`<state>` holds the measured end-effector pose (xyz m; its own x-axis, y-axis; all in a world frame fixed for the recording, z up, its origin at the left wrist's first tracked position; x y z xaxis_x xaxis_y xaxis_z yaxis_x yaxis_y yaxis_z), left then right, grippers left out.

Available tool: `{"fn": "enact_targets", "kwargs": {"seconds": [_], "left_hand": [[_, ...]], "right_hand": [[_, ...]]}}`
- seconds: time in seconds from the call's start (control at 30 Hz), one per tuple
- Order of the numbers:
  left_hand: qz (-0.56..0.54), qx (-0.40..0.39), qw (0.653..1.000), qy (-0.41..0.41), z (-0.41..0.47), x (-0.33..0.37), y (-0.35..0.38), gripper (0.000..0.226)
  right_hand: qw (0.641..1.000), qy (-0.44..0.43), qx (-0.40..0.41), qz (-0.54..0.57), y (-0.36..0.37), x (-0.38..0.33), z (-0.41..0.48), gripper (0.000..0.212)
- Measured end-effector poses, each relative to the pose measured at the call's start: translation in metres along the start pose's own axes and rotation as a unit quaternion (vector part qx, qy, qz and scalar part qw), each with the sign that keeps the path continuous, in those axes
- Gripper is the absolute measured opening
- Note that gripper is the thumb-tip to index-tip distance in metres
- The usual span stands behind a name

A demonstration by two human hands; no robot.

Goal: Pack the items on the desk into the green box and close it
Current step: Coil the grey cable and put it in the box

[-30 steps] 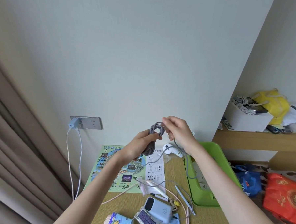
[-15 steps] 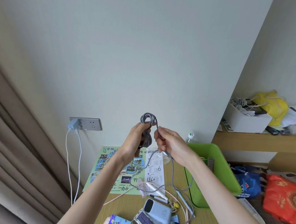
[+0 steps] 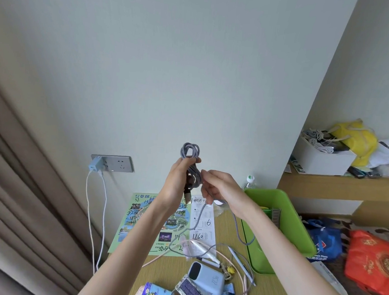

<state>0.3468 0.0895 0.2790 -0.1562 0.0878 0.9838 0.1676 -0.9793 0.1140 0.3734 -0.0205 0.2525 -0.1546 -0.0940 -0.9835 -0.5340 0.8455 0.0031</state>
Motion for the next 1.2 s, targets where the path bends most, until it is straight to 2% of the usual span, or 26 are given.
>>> {"fn": "enact_targets", "kwargs": {"seconds": [0.23,0.37,0.47,0.53,0.7,0.83,1.03,1.2], "left_hand": [[-0.084,0.076,0.994,0.004,0.016,0.006,-0.032,0.022],[-0.060,0.130,0.990,-0.010,0.018,0.006,-0.056,0.022],[-0.056,0.133,0.990,-0.006,0.020,0.006,-0.066,0.021],[-0.014,0.111,0.994,0.011,0.021,0.008,-0.068,0.021],[0.111,0.050,0.992,0.040,0.015,0.004,-0.060,0.031],[0.176,-0.027,0.983,0.038,0.008,-0.002,-0.036,0.033],[0.226,-0.131,0.965,0.039,-0.004,-0.009,0.002,0.031],[0.202,-0.201,0.958,0.018,-0.014,-0.014,0.019,0.040]], "right_hand": [[0.993,0.009,-0.014,-0.116,-0.010,0.009,-0.006,0.021],[0.977,0.025,-0.002,-0.214,-0.020,0.018,-0.002,0.023],[0.966,0.038,-0.003,-0.255,-0.025,0.023,-0.001,0.019],[0.971,0.032,-0.012,-0.238,-0.027,0.018,-0.002,0.017],[0.997,-0.006,-0.022,-0.077,-0.032,-0.010,-0.007,0.022],[0.999,-0.025,-0.024,-0.028,-0.023,-0.027,-0.008,0.024],[0.999,-0.035,-0.013,0.017,-0.017,-0.035,-0.006,0.028],[1.000,-0.021,0.020,0.008,-0.023,-0.033,-0.005,0.030]]}}
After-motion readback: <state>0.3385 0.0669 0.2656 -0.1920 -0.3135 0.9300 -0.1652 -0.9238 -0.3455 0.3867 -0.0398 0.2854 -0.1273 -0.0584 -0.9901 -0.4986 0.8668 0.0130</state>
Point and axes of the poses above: each hand's wrist, its own z-axis towards the middle knuckle, its own y-axis out of the palm, x = y × z, the point moved 9 cm from there along z, towards the middle knuckle, and after that the axes turned 9 degrees about y, right-handed, at the moved point
